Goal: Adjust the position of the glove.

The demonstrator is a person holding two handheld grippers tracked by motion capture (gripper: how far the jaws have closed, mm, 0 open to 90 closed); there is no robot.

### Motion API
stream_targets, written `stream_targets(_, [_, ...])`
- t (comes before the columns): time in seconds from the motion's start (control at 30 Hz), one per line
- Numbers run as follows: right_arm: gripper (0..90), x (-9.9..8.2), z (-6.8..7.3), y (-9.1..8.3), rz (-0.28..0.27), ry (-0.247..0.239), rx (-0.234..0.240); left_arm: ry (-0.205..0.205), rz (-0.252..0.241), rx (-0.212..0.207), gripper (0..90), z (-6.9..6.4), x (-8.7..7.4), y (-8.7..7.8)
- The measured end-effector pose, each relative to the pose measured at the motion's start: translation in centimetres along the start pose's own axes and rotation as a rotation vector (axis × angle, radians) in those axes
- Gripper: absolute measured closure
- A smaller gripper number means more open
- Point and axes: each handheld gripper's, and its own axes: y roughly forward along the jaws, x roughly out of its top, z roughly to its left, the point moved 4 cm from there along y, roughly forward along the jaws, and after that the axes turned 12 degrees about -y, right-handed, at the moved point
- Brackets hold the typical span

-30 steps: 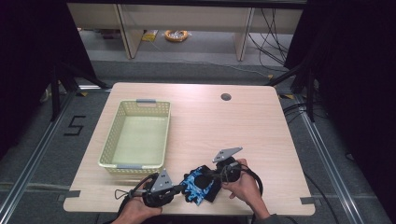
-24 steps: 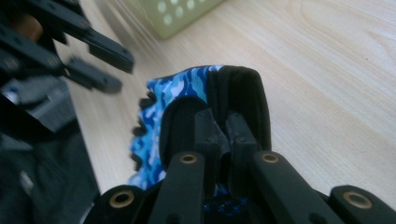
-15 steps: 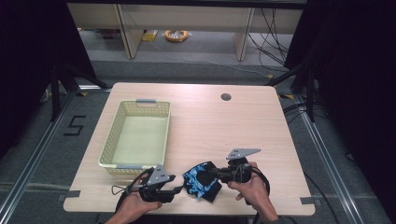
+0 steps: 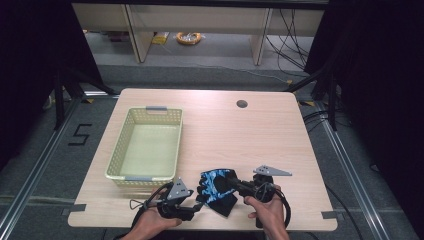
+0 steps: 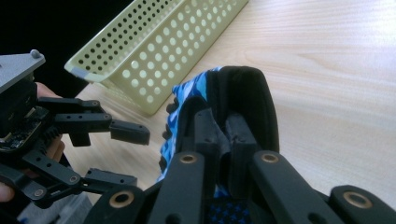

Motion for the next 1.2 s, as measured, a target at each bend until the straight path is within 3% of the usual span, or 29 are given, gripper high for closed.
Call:
stream_targets(0.07, [85.8, -0.2, 0.2, 0.0, -0.006, 0.040, -0.002, 0.005, 0.010, 0.016, 43.5, 0.3, 0.0, 0.1])
stream_targets(0.13, [85.8, -0.5, 0.1, 0.2, -0.034, 0.021, -0.024, -0.003, 0.009, 0.002, 43.7, 0.2, -0.1, 0.2])
stream_targets(0.2, [85.7, -0.8, 0.8, 0.3, -0.032, 0.086, -0.009, -0.009, 0.011, -0.002, 43.6, 0.1, -0.2, 0.2])
stream_targets(0.23, [85.7, -1.0, 0.6, 0.5, -0.045, 0.049, -0.012, 0.016, 0.018, 0.001, 43.5, 0.2, -0.1, 0.1])
stream_targets(0.27, [85.7, -1.1, 0.9, 0.6, -0.039, 0.081, -0.018, 0.013, 0.017, -0.001, 43.3, 0.1, -0.2, 0.2])
stream_targets(0.3, [85.6, -1.3, 0.7, 0.8, -0.048, 0.044, -0.023, -0.001, 0.013, 0.000, 43.1, 0.0, -0.2, 0.2])
stream_targets(0.4, [85.3, -1.7, 0.9, 1.0, -0.032, 0.066, -0.033, 0.018, 0.027, 0.000, 42.5, -0.2, -0.3, 0.3])
stream_targets(0.47, [84.8, -1.9, 1.1, 1.0, -0.011, 0.082, -0.042, -0.002, 0.023, -0.003, 42.5, -0.3, -0.5, 0.6])
stream_targets(0.5, [84.5, -2.2, 0.7, 1.2, -0.017, 0.029, -0.062, 0.016, 0.033, 0.009, 42.5, -0.1, -0.5, 0.6])
stream_targets(0.73, [76.9, -3.3, 1.1, 1.1, 0.073, 0.007, -0.085, 0.001, 0.048, 0.007, 43.6, 0.3, -0.4, 0.8])
stream_targets(0.9, [72.6, -3.8, 1.4, 0.8, 0.122, -0.011, -0.094, 0.033, 0.061, 0.006, 44.5, 0.3, -0.4, 0.7])
stream_targets(1.0, [67.8, -4.1, 1.8, 0.9, 0.157, -0.026, -0.092, 0.011, 0.064, 0.008, 44.7, 0.2, -0.5, 0.7])
stream_targets(1.07, [66.2, -4.3, 2.3, 0.9, 0.169, 0.005, -0.084, 0.005, 0.067, -0.005, 45.4, 0.1, -0.6, 0.8])
stream_targets(1.1, [64.4, -4.2, 2.0, 0.8, 0.172, -0.045, -0.077, 0.017, 0.069, -0.011, 45.7, 0.1, -0.6, 0.9])
stream_targets(1.2, [57.4, -3.9, 2.0, 0.6, 0.193, -0.055, -0.083, 0.008, 0.094, -0.015, 45.7, 0.0, -0.8, 1.0])
